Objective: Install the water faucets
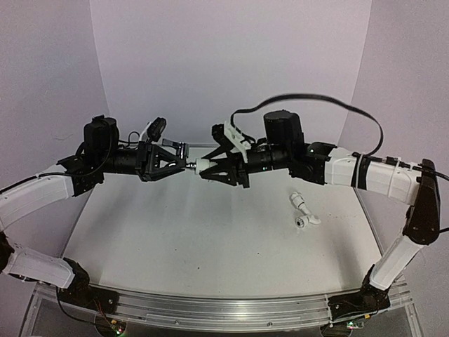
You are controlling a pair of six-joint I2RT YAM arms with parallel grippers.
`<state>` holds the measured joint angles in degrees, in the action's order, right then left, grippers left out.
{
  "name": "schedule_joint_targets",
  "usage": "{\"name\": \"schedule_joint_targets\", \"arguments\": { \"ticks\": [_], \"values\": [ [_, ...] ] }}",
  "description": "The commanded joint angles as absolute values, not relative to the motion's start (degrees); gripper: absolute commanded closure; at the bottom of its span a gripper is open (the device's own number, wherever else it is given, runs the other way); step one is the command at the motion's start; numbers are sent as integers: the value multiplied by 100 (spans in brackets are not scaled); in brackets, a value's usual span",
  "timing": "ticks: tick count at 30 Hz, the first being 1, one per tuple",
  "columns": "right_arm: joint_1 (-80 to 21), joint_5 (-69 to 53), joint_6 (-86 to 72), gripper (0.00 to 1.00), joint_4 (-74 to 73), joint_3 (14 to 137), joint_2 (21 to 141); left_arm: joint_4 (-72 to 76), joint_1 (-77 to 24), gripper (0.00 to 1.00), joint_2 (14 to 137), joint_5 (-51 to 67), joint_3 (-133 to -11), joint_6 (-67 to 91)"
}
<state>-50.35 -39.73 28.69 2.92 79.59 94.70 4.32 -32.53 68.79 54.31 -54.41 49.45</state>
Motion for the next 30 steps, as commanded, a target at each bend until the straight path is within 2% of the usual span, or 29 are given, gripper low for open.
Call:
{"name": "schedule_joint_targets", "arguments": {
  "ticks": [1, 2, 4, 6, 8, 10, 11, 14, 16, 20, 24, 30],
  "values": [
    [-4560, -7060, -20, 100, 466, 8527, 9757, 867, -3288, 100, 6258, 6333, -5570, 1925],
    [-4507, -7676, -662, 100, 504, 8688, 9899, 866, -3289, 100, 6143, 6556, -5433, 1279],
    [-4486, -8111, -1736, 96, 509, 8949, 10182, 863, -3277, 100, 5973, 6710, -5237, 358],
    [-4472, -8109, -2438, 81, 501, 9049, 10294, 861, -3254, 100, 6009, 6478, -5208, 43],
    [-4384, -7362, -2480, 64, 474, 8774, 10094, 853, -3226, 100, 6287, 6347, -5381, 218],
    [-4283, -6395, -1939, 34, 371, 8313, 9585, 853, -3222, 100, 6584, 5877, -5518, 854],
    [-4261, -5771, -1553, 24, 285, 8071, 9314, 838, -3219, 100, 6712, 5613, -5609, 1284],
    [-4256, -3925, -424, 11, 38, 7496, 8740, 733, -3134, 100, 6897, 4868, -5760, 2796],
    [-4263, -3340, 299, 2, 1, 7219, 8419, 731, -3129, 100, 6932, 4774, -5722, 3568],
    [-4678, -2184, 2009, 2, 105, 6819, 8103, 731, -3125, 100, 7021, 4892, -5757, 5068],
    [-5366, -1187, 3832, 2, 872, 6415, 8011, 734, -3121, 100, 7106, 5201, -5813, 6057],
    [-5711, -795, 4734, 2, 1235, 6818, 8456, 733, -3120, 100, 7132, 5459, -5879, 6638]
  ]
}}
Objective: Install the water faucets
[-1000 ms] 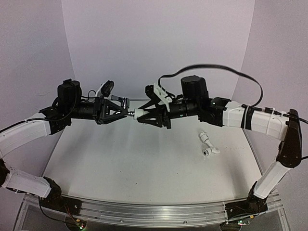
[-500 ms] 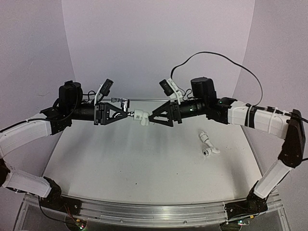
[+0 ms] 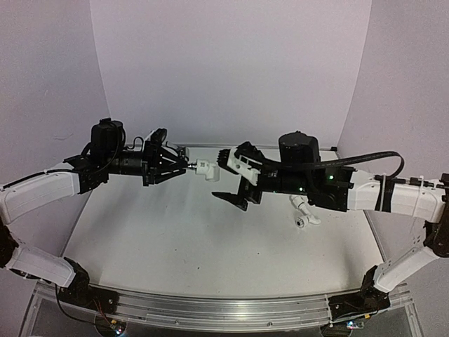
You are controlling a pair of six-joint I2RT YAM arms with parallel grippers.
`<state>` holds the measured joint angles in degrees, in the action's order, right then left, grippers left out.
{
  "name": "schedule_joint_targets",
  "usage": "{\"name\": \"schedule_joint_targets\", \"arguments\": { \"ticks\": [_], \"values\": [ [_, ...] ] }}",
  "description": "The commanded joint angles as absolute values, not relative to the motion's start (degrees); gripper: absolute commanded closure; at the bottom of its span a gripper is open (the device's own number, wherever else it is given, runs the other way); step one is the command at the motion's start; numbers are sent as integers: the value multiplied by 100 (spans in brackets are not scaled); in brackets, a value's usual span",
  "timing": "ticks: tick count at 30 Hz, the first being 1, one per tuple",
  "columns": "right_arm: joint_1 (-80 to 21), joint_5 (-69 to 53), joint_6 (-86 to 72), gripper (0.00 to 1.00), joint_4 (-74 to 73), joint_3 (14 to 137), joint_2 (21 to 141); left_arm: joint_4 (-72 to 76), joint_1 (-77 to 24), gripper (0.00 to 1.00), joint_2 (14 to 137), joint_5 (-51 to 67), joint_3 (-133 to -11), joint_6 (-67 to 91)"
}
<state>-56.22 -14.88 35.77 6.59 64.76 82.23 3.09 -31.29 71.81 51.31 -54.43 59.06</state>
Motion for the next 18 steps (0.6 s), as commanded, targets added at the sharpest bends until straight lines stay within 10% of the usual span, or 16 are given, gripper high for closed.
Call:
{"name": "schedule_joint_targets", "arguments": {
  "ticks": [1, 6, 18],
  "values": [
    [-5747, -818, 4810, 2, 1294, 6857, 8534, 735, -3120, 100, 7122, 5465, -5873, 6632],
    [-5811, -829, 4767, 13, 1523, 7147, 8917, 731, -3120, 100, 7134, 5557, -5898, 6700],
    [-5806, -1604, 3686, 99, 924, 7547, 9068, 732, -3120, 100, 6891, 5545, -6017, 5084]
  ]
}}
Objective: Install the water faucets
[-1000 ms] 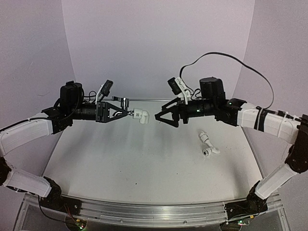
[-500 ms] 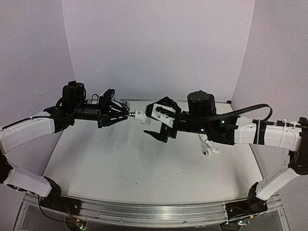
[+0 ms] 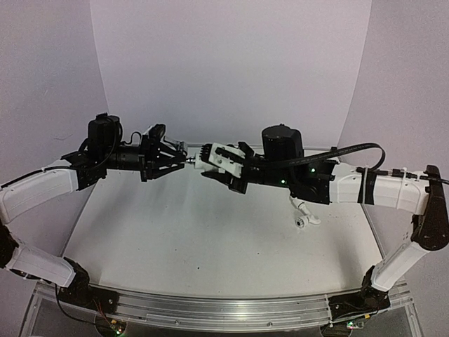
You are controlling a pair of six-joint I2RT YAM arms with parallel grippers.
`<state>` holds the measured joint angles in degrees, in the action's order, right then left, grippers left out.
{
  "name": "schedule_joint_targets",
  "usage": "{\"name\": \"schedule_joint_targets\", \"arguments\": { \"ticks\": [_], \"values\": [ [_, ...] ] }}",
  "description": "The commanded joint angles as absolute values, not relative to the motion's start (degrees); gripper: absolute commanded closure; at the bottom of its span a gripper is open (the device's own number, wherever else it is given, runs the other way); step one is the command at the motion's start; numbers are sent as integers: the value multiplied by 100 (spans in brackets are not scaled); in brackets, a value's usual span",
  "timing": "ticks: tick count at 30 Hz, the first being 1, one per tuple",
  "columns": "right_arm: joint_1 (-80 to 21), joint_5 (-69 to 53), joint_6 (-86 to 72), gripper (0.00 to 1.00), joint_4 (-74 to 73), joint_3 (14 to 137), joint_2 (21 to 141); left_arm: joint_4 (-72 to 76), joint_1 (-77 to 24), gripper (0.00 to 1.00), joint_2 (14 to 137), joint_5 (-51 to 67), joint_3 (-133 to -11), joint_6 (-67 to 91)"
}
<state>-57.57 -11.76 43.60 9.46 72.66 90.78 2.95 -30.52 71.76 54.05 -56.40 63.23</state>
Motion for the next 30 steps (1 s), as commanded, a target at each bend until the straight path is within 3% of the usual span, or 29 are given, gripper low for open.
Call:
{"name": "schedule_joint_targets", "arguments": {
  "ticks": [1, 4, 8, 10, 12, 13, 17, 20, 23, 30],
  "values": [
    [-5802, -1756, 3502, 100, 807, 7563, 9044, 732, -3125, 100, 6773, 5389, -5993, 4652],
    [-5594, -3046, 2614, 100, 214, 7796, 9037, 734, -3129, 100, 6450, 5331, -5882, 3057],
    [-4745, -6869, 305, 100, 12, 8246, 9469, 730, -3127, 100, 6031, 6363, -5491, 488],
    [-4661, -8012, -848, 100, 23, 8643, 9926, 720, -3131, 100, 5980, 6872, -5415, 46],
    [-4662, -8390, -1604, 97, 22, 8759, 10106, 717, -3122, 100, 6085, 7181, -5472, 52],
    [-4659, -8203, -1675, 91, 13, 8700, 10026, 717, -3120, 100, 6156, 7194, -5511, 139],
    [-4641, -5753, -598, 36, -46, 7809, 9108, 715, -3121, 100, 6262, 6285, -5526, 923],
    [-4641, -3605, 162, 15, -151, 7237, 8536, 681, -3112, 100, 6083, 4974, -5384, 1754],
    [-4665, -2607, 898, 2, -195, 7073, 8328, 530, -3096, 100, 5957, 4167, -5339, 2732],
    [-5613, -938, 2729, 2, 433, 7090, 8362, 139, -3093, 100, 6276, 4688, -5685, 3962]
  ]
}}
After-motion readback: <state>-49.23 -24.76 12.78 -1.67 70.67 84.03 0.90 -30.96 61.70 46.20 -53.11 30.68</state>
